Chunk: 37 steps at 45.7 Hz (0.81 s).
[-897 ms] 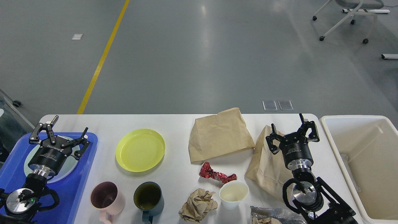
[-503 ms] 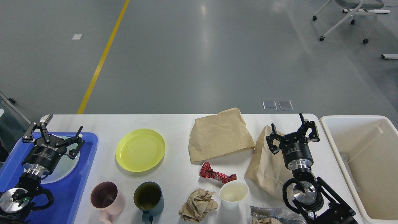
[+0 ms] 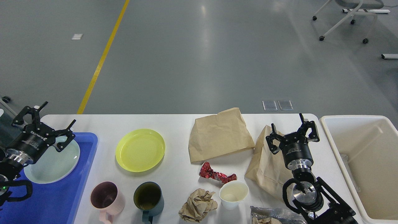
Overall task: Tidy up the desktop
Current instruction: 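Raise the left gripper up and away from the blue tray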
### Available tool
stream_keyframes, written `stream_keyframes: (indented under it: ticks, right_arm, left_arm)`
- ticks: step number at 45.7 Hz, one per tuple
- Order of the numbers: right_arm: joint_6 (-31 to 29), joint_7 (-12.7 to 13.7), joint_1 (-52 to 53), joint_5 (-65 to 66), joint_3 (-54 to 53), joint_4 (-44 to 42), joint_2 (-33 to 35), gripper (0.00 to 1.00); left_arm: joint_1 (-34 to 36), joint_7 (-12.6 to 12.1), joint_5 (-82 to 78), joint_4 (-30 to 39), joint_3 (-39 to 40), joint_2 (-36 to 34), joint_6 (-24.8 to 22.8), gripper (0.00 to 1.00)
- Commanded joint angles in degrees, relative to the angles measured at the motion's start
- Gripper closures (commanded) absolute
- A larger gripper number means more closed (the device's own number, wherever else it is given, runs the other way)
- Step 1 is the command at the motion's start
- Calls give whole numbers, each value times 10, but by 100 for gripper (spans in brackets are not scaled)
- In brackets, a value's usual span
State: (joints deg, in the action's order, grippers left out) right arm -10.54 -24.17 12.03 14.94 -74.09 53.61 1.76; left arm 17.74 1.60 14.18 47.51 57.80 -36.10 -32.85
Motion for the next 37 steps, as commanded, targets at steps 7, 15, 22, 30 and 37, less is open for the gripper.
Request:
stream_keyframes:
  ticks: [7, 15, 22, 30, 37]
  right_arm:
    - [0, 0, 0, 0, 0, 0, 0, 0]
    - [0, 0, 0, 0, 0, 0, 0, 0]
    - [0, 0, -1, 0, 0, 0, 0, 0]
    - [0, 0, 0, 0, 0, 0, 0, 0]
    - [0, 0, -1, 0, 0, 0, 0, 0]
  left_arm:
    - [86, 2, 2, 36, -181, -152, -12, 3]
    - [243, 1, -1, 36, -416, -253, -55, 3]
    - [407, 1, 0, 29, -630, -275, -83, 3]
    - [588, 0, -2, 29, -860, -213, -61, 3]
    - [710, -9, -8, 43, -1009, -147, -51, 3]
